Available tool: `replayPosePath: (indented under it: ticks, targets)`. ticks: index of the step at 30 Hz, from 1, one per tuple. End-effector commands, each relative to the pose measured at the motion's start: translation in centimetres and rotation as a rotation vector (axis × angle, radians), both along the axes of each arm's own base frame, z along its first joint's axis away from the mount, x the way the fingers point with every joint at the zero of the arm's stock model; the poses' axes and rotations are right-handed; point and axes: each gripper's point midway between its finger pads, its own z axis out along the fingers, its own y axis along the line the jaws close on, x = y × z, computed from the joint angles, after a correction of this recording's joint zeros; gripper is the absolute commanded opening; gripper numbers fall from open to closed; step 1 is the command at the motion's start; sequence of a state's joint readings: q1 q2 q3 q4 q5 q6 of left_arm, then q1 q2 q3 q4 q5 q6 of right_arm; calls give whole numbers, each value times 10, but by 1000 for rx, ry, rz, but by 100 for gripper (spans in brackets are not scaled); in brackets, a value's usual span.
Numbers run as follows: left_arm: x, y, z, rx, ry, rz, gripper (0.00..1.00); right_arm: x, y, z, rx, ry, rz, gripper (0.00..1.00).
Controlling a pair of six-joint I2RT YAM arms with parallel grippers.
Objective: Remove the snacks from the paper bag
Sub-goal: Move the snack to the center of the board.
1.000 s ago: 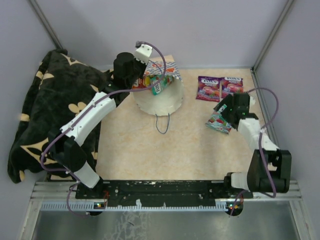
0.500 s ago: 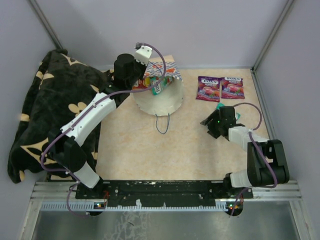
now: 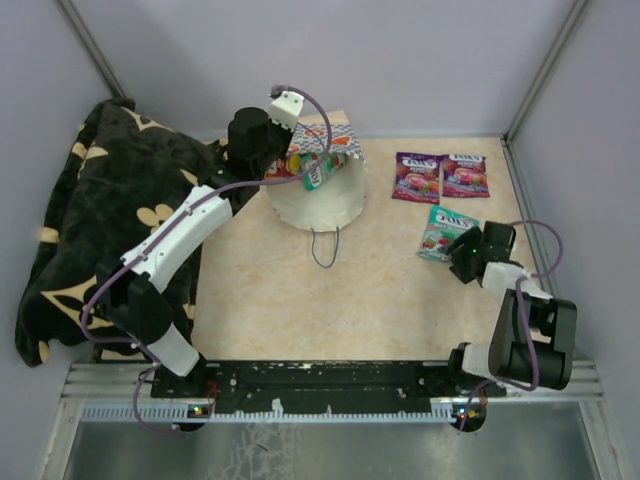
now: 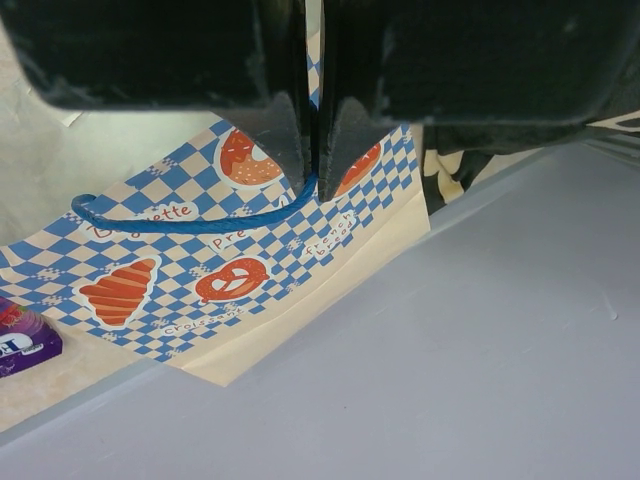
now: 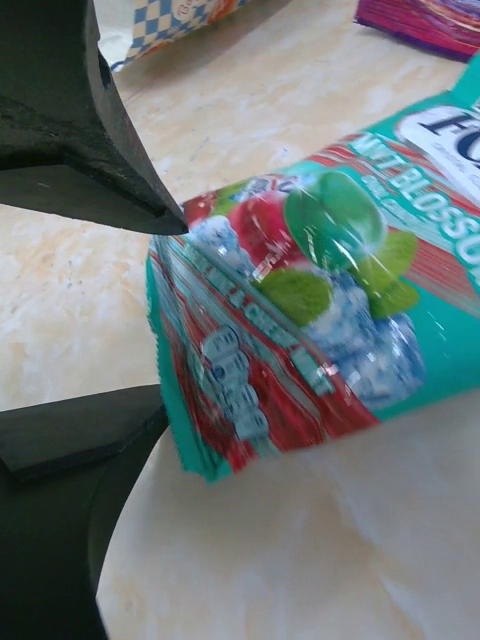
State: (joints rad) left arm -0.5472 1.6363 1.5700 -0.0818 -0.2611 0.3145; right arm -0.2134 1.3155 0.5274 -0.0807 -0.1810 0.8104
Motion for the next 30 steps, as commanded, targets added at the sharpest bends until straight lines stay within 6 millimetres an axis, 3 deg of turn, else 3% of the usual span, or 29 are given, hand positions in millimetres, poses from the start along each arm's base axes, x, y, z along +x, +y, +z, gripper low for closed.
replayPosePath:
  ticks: [1, 6, 13, 17, 24, 30]
  targets:
    - [-2, 3, 20, -30, -43, 5, 5, 7, -23, 6, -31, -24, -12, 61]
    - [-3, 6, 21, -19, -47, 15, 5, 19, -42, 10, -38, -53, -53, 50]
    - [-3, 10, 22, -12, -49, 26, 5, 28, -41, 9, 3, -81, -66, 0]
    - [-3, 9, 24, -9, -51, 25, 5, 23, -50, 10, 10, -82, -104, 0]
    - [-1, 8, 23, -9, -49, 25, 5, 8, -96, 20, -19, -96, -215, 0]
    - [-1, 8, 24, -9, -50, 24, 5, 11, -116, 21, -33, -91, -247, 0]
